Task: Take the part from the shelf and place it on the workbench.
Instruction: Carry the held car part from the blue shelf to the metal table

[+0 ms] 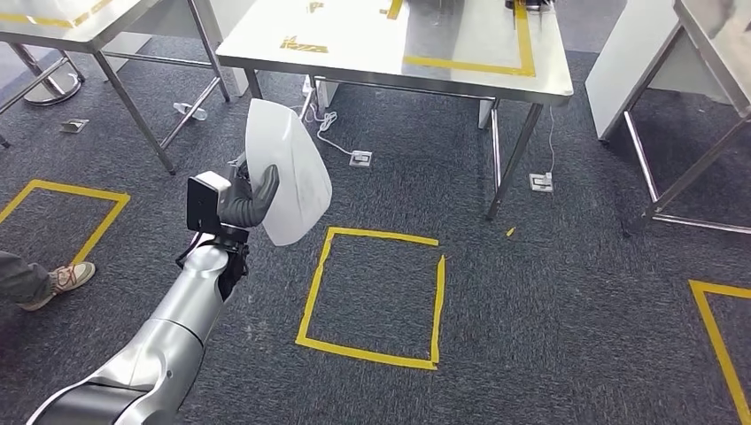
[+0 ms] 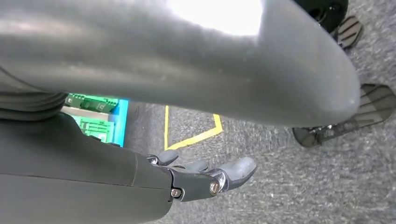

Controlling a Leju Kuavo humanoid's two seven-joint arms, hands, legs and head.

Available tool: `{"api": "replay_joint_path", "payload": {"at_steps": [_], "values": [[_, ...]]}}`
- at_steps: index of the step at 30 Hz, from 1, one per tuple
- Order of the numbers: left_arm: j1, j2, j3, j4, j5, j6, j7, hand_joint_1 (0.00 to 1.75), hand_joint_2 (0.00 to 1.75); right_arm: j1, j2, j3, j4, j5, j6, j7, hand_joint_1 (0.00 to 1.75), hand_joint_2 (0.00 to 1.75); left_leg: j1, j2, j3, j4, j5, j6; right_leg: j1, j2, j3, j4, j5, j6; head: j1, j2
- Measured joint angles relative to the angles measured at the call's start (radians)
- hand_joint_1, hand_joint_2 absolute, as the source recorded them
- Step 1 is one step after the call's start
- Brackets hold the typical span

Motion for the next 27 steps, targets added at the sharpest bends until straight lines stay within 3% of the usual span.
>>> {"api": "replay_joint_path", "payload": {"at_steps": [3, 4, 5, 7, 9, 10, 14, 15, 17, 19, 20, 21, 23, 24, 25, 27], "values": [[-0.004, -0.002, 0.0, 0.004, 0.0, -0.003, 0.002, 1.75, 1.75, 0.001, 0.0, 0.0, 0.0, -0.003, 0.002, 0.0, 0.0, 0.0, -0.006, 0.0, 0.01, -0.001, -0.009, 0.018, 0.009, 0.001, -0.112, 0.191, -0.065, -0.004, 0.004, 0.0], [-0.003, -0.002, 0.0, 0.006, 0.0, -0.005, 0.003, 1.75, 1.75, 0.001, 0.0, 0.0, 0.0, -0.004, 0.002, 0.0, 0.0, 0.0, -0.01, -0.001, 0.014, -0.001, -0.013, 0.021, 0.012, 0.001, -0.144, 0.233, -0.067, -0.007, 0.004, 0.0], [-0.002, -0.003, 0.0, 0.007, 0.0, -0.006, 0.003, 1.75, 1.75, 0.002, 0.0, 0.0, 0.0, -0.005, 0.002, 0.001, 0.0, 0.0, -0.013, -0.001, 0.02, -0.001, -0.018, 0.023, 0.016, 0.001, -0.157, 0.237, -0.049, -0.011, 0.004, 0.0], [-0.004, -0.003, 0.0, 0.008, 0.001, -0.008, 0.004, 1.75, 1.75, 0.003, 0.0, -0.001, 0.0, -0.007, 0.001, 0.001, 0.0, 0.0, -0.019, -0.004, 0.034, -0.001, -0.028, 0.024, 0.023, 0.001, -0.126, 0.136, 0.031, -0.025, 0.004, 0.0], [-0.008, -0.005, 0.0, 0.009, 0.001, -0.008, 0.005, 1.75, 1.75, 0.003, 0.0, -0.001, 0.0, -0.008, 0.0, 0.0, 0.0, 0.0, -0.025, -0.006, 0.045, 0.001, -0.041, 0.018, 0.032, 0.0, -0.072, 0.011, 0.084, -0.04, 0.004, 0.0], [-0.009, -0.005, 0.0, 0.01, 0.001, -0.009, 0.005, 1.75, 1.75, 0.002, 0.0, -0.001, 0.0, -0.009, 0.0, 0.0, 0.0, 0.0, -0.027, -0.007, 0.047, 0.001, -0.047, 0.014, 0.035, 0.0, -0.055, -0.024, 0.091, -0.046, 0.004, 0.0], [-0.012, -0.007, 0.0, 0.01, 0.001, -0.009, 0.005, 1.75, 1.75, 0.001, 0.004, -0.001, 0.0, -0.009, 0.006, 0.001, 0.0, 0.0, -0.026, -0.006, 0.052, 0.007, -0.063, -0.007, 0.031, -0.001, -0.033, -0.047, 0.079, -0.063, 0.002, 0.0], [-0.014, -0.007, 0.0, 0.01, 0.001, -0.009, 0.005, 1.75, 1.75, 0.002, 0.005, -0.002, 0.0, -0.01, 0.013, 0.002, 0.0, 0.0, -0.025, -0.005, 0.041, 0.034, -0.076, -0.014, 0.028, -0.001, -0.024, -0.052, 0.076, -0.068, 0.0, 0.0], [-0.018, -0.005, 0.0, 0.014, 0.001, -0.009, 0.005, 1.75, 1.75, 0.002, 0.006, -0.002, 0.0, -0.011, 0.035, 0.001, 0.0, 0.0, -0.018, -0.003, -0.02, 0.146, -0.117, -0.026, 0.023, -0.002, -0.007, -0.056, 0.067, -0.075, -0.007, 0.0], [-0.016, -0.003, 0.0, 0.02, 0.001, -0.008, 0.006, 1.75, 1.75, 0.002, 0.006, -0.002, 0.0, -0.012, 0.056, 0.0, 0.0, 0.0, -0.009, -0.002, -0.096, 0.259, -0.139, -0.036, 0.019, -0.001, 0.009, -0.056, 0.053, -0.073, -0.008, 0.0], [-0.014, -0.003, 0.0, 0.023, 0.001, -0.008, 0.006, 1.75, 1.75, 0.003, 0.007, -0.002, 0.0, -0.013, 0.064, 0.0, 0.0, 0.0, -0.005, -0.001, -0.116, 0.273, -0.124, -0.04, 0.017, 0.0, 0.019, -0.056, 0.045, -0.07, -0.008, 0.0], [-0.012, -0.002, 0.0, 0.024, 0.001, -0.008, 0.005, 1.75, 1.75, 0.004, 0.008, -0.002, 0.0, -0.013, 0.069, 0.0, 0.0, 0.0, -0.002, 0.0, -0.116, 0.247, -0.088, -0.043, 0.013, 0.001, 0.03, -0.056, 0.036, -0.066, -0.008, 0.0], [-0.013, 0.0, 0.0, 0.026, 0.001, -0.008, 0.005, 1.75, 1.75, 0.005, 0.009, -0.002, 0.0, -0.013, 0.071, 0.0, 0.0, 0.0, 0.002, 0.004, -0.074, 0.116, 0.007, -0.047, 0.007, 0.003, 0.054, -0.056, 0.016, -0.054, -0.008, 0.0], [-0.016, 0.002, 0.0, 0.027, 0.001, -0.008, 0.005, 1.75, 1.75, 0.004, 0.009, -0.002, 0.0, -0.013, 0.071, -0.001, 0.0, 0.0, 0.0, 0.005, -0.048, 0.053, 0.033, -0.045, 0.006, 0.004, 0.062, -0.056, 0.007, -0.046, -0.01, 0.0], [-0.018, 0.002, 0.0, 0.028, 0.0, -0.008, 0.005, 1.75, 1.75, 0.003, 0.01, -0.002, 0.0, -0.013, 0.07, -0.002, 0.0, 0.0, -0.002, 0.006, -0.03, 0.013, 0.043, -0.04, 0.006, 0.004, 0.067, -0.058, 0.0, -0.038, -0.011, 0.0], [-0.021, 0.003, 0.0, 0.031, -0.001, -0.007, 0.005, 1.75, 1.75, 0.001, 0.011, -0.002, 0.0, -0.014, 0.066, -0.004, 0.0, 0.0, -0.007, 0.004, -0.017, -0.008, 0.028, -0.022, 0.008, 0.004, 0.076, -0.06, -0.003, -0.023, -0.012, 0.0]]}}
